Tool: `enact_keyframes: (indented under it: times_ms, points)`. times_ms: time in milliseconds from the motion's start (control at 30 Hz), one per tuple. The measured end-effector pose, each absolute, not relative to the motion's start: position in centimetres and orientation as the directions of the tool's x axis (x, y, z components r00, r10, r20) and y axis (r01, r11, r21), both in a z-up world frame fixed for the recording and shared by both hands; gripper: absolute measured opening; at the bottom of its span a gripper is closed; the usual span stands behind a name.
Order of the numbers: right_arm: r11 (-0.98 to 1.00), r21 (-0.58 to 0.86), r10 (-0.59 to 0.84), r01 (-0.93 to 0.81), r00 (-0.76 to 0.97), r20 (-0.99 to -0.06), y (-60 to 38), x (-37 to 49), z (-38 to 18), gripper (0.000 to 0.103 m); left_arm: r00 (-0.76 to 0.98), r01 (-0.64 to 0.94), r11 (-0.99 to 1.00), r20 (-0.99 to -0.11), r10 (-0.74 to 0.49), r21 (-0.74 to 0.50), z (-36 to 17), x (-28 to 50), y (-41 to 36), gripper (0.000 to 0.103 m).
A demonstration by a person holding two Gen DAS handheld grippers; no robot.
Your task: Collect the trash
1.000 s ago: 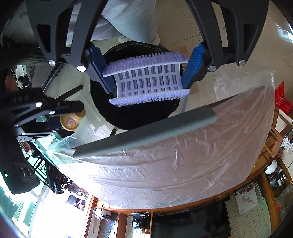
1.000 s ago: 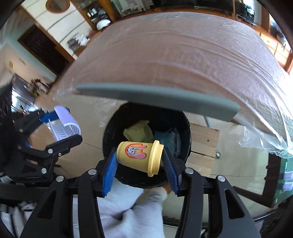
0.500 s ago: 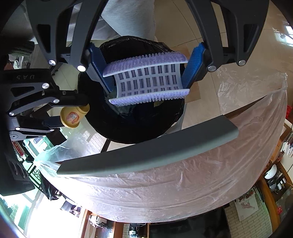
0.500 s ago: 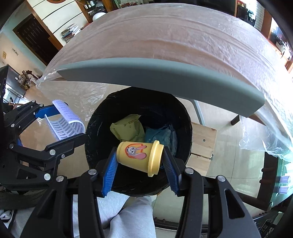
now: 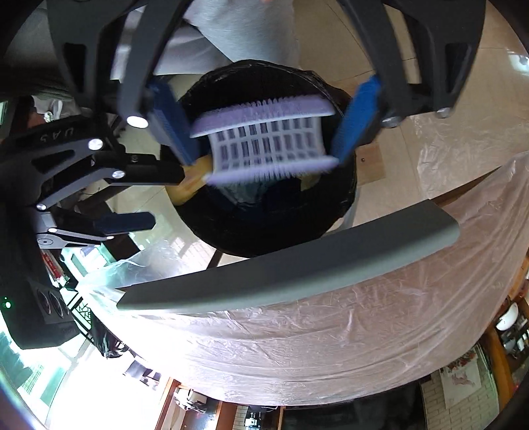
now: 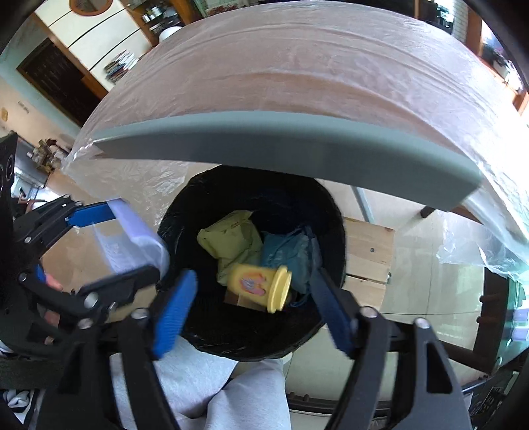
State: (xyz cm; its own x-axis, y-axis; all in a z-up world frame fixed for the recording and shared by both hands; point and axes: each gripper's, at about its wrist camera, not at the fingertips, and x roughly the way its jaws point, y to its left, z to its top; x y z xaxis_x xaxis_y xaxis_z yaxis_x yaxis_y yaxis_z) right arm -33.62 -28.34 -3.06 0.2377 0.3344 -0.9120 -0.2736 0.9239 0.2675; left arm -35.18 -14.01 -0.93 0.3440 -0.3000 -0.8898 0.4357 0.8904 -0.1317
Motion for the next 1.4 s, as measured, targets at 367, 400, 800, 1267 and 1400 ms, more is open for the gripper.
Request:
enact_keyframes:
  times_ms: [367, 400, 800, 1267, 1400]
  points:
    - [0.943, 0.239, 0.305, -0.230, 0.314, -0.899, -31.3, -34.5, 0.0, 0.081, 0.385, 0.456, 0.889, -0.888, -0.251, -0.053, 1.0, -36.3, -13.2, 0.094]
    - [0.943, 0.248, 0.314, -0.223, 0.338, -0.887, -31.8, -34.5, 1.1, 0.081, 0.393, 0.460, 0.886, -0.882, -0.261, -0.057, 1.6, -36.2, -13.1, 0.094]
    - [0.986, 0.153, 0.158, -0.070, 0.694, -0.703, -38.2, -25.5, 11.8, 0.099, 0.714, 0.244, 0.969, -0.671, -0.202, -0.032, 12.9, -27.1, -6.5, 0.101]
    - [0.988, 0.066, -0.039, 0.139, 0.643, -0.765, -44.5, -7.4, 3.6, 0.099, 0.651, -0.003, 0.998, -0.758, -0.045, -0.062, 6.4, -8.4, -0.2, 0.101]
    - [0.990, 0.017, -0.073, 0.138, 0.620, -0.781, -44.8, -5.8, 2.2, 0.099, 0.630, -0.045, 0.998, -0.776, -0.009, -0.048, 4.7, -5.7, 0.7, 0.101]
